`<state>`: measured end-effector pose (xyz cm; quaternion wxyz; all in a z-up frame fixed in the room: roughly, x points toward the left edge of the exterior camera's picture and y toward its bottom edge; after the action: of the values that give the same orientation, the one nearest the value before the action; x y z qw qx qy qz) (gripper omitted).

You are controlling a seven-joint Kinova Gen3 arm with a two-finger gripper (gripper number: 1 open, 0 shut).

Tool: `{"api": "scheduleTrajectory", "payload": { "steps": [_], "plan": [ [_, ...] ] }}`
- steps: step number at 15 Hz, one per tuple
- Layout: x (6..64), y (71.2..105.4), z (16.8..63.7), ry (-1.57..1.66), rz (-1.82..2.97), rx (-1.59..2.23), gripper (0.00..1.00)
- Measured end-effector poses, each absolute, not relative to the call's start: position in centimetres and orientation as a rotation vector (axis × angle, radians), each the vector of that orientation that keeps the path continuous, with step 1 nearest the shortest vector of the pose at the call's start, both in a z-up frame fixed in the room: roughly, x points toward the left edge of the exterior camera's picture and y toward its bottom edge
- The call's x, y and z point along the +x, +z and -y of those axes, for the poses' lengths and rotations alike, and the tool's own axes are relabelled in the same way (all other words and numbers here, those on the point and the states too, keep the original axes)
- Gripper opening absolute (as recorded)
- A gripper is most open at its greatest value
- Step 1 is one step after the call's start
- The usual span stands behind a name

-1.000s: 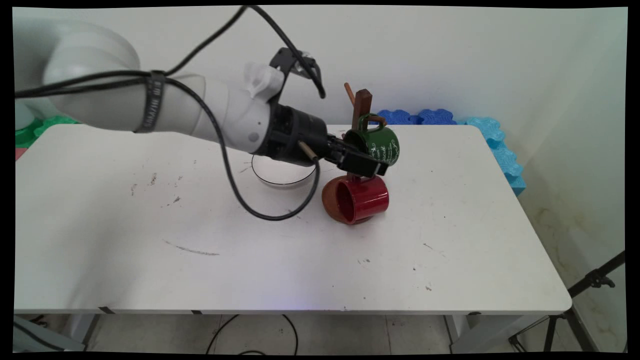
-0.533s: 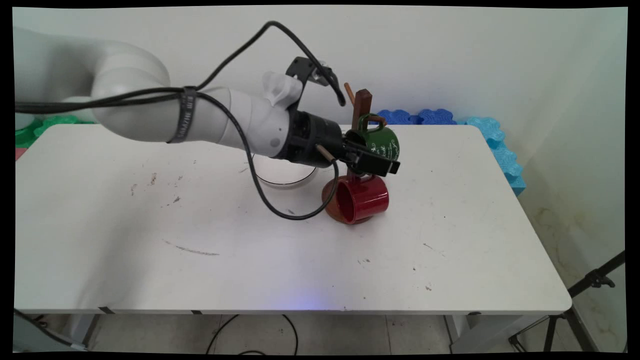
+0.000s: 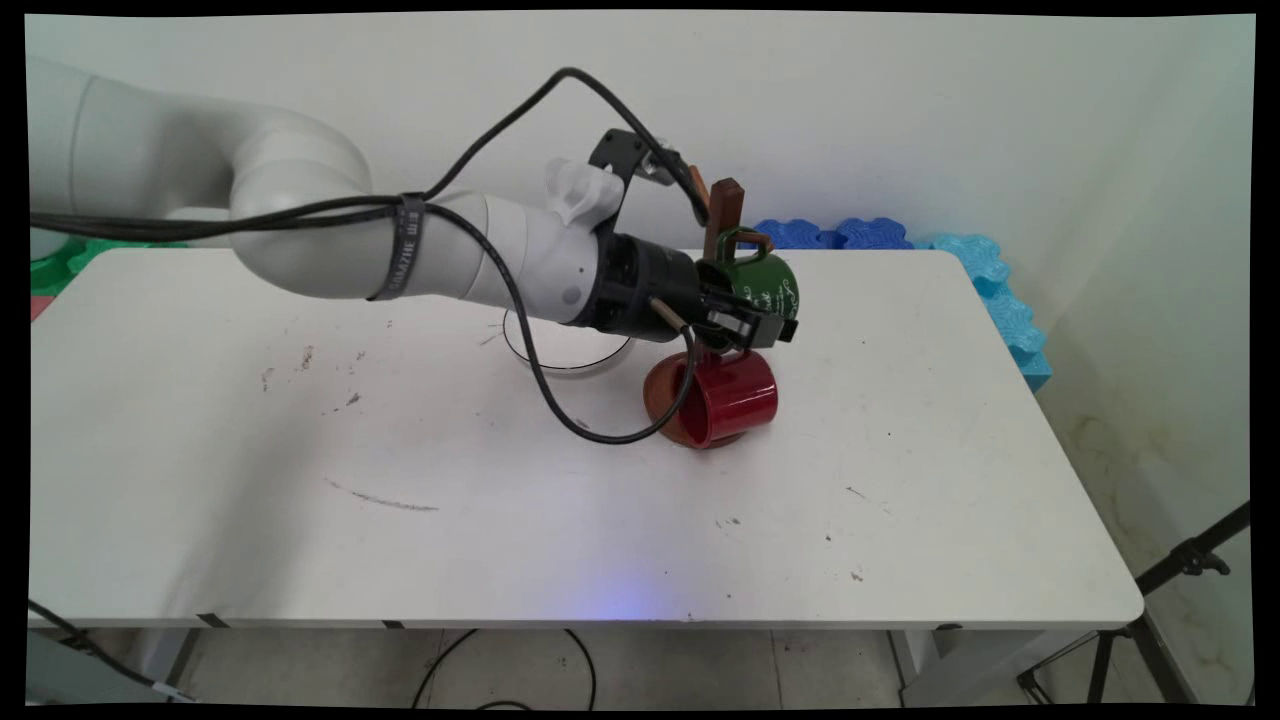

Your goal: Pick up the green mug from the rack, then place the picked object on the table

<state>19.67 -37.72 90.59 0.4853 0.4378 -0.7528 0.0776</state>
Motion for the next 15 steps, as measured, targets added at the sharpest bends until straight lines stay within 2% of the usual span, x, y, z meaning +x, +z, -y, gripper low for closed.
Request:
{"api": "scheduleTrajectory", "payload": {
  "steps": [8, 15],
  "plan": [
    [19.4, 90.3, 37.7, 0.194, 1.829, 1.047, 0.0],
    [18.6, 92.6, 35.8, 0.165, 1.804, 0.973, 0.0]
  ]
}}
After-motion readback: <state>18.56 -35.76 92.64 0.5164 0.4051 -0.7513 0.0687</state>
